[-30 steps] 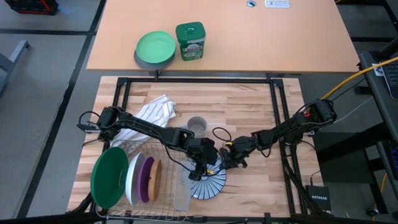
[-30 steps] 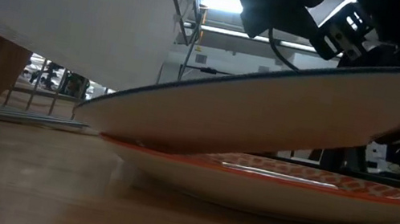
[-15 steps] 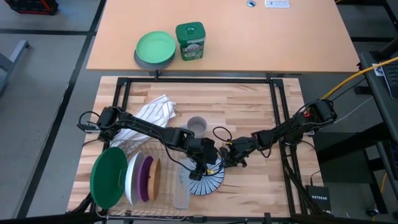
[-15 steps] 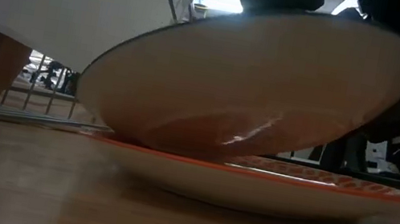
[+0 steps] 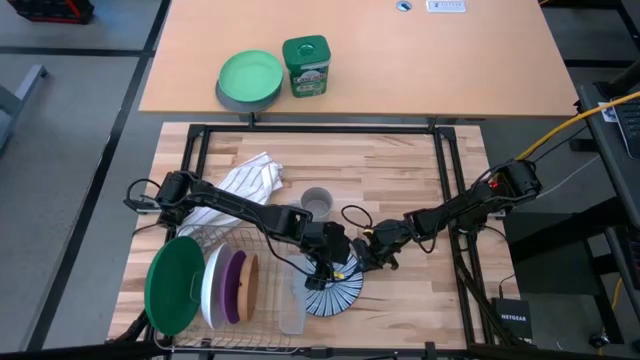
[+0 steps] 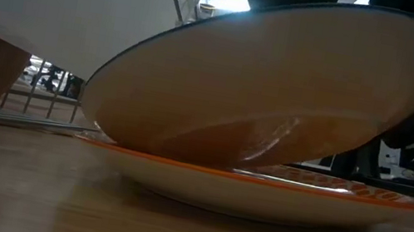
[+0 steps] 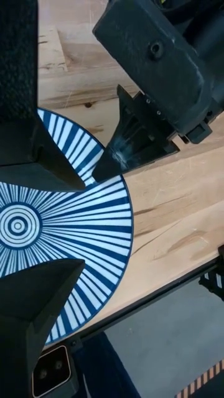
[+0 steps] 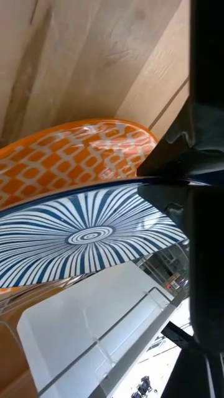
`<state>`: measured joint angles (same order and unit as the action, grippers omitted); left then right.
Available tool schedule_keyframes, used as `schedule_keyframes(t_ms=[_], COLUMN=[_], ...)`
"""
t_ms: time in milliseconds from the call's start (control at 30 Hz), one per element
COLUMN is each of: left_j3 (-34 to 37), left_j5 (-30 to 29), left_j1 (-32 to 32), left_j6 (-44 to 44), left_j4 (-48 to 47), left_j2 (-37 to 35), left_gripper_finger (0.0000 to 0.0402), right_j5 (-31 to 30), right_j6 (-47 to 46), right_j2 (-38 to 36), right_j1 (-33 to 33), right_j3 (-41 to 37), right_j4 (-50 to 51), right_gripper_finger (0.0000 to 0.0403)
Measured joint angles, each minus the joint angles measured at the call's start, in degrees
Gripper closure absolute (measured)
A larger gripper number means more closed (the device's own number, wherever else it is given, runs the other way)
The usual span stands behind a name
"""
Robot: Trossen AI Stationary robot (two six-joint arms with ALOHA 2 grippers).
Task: Sort dishes
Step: Put the blue patterned plate into the dish rack
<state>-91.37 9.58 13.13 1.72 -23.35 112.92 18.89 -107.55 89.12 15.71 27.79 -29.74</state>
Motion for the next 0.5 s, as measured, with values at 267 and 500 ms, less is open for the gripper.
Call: schedule_keyframes(t_ms=[267, 500], left_j3=[0.0, 0.0], left_j5=[0.0, 0.0], left_j1=[0.0, 0.0], left_j6=[1.8, 1.9], left_j4=[0.0, 0.0], left_j2=[0.0, 0.0], left_gripper_finger=[0.0229, 0.0229], right_j5=[1.6, 1.7], right_j6=[1.1, 4.2], right_j2=[-0.1, -3.8], right_j1=[0.0, 0.0], right_j3=[0.0, 0.0], right_j4=[0.2, 6.4], right_gripper_finger=[0.0390, 0.0390])
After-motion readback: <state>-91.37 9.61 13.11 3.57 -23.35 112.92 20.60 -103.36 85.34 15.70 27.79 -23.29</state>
